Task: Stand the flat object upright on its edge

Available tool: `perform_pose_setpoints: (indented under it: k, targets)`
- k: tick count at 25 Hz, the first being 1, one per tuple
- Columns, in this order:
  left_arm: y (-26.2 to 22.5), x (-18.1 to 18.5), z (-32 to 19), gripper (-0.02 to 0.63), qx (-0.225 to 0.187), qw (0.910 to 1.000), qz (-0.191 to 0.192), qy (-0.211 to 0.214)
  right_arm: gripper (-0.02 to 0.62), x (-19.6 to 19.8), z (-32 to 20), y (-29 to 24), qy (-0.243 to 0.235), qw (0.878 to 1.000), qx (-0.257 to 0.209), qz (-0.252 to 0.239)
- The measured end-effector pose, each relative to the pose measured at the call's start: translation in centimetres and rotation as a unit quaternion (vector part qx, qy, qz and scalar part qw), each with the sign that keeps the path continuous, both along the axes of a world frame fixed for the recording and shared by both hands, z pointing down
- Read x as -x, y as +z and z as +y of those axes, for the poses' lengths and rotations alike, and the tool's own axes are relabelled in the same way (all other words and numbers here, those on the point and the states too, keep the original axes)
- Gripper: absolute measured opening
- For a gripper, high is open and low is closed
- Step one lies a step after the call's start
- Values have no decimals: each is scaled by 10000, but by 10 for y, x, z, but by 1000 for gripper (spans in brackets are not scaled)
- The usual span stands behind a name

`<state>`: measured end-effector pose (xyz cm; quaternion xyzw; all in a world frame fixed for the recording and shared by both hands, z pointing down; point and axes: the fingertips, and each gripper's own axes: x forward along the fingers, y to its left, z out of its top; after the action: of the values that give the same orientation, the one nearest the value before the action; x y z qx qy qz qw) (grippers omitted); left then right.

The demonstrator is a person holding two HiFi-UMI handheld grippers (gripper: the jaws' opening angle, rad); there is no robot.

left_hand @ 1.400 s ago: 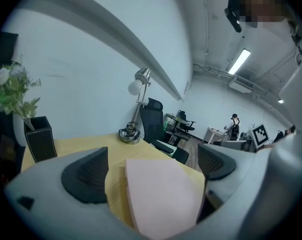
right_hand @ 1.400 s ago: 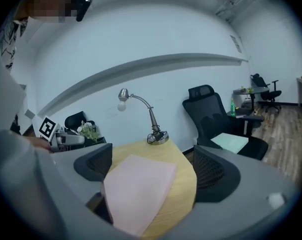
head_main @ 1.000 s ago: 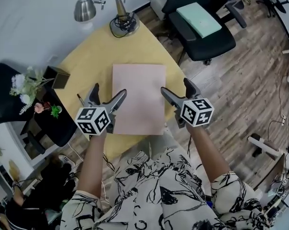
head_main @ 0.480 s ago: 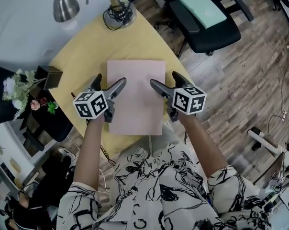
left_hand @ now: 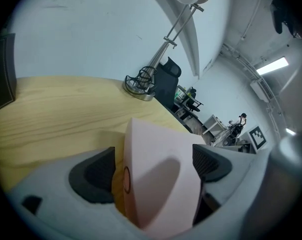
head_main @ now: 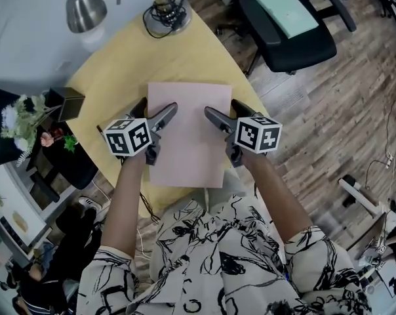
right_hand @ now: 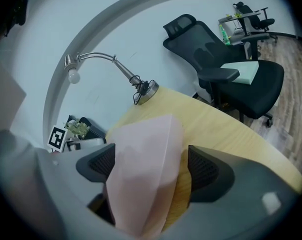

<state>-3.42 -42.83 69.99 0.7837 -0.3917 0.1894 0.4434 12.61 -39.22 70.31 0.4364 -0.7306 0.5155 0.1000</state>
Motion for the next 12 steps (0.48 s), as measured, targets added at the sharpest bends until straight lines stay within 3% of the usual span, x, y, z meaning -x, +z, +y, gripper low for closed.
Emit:
perform_pose_setpoints:
  k: [4, 8, 12]
  targets:
    - [11, 2, 3, 443, 171, 9998, -63, -72, 455, 0, 1, 2, -3, 9999, 68, 78]
    - [13, 3, 3, 415, 178, 9995, -238, -89, 363, -8, 0, 7, 183, 9992, 183, 297]
    - [14, 0, 2, 402, 231, 9992, -307, -50, 345, -10, 0, 9, 232, 9990, 247, 279]
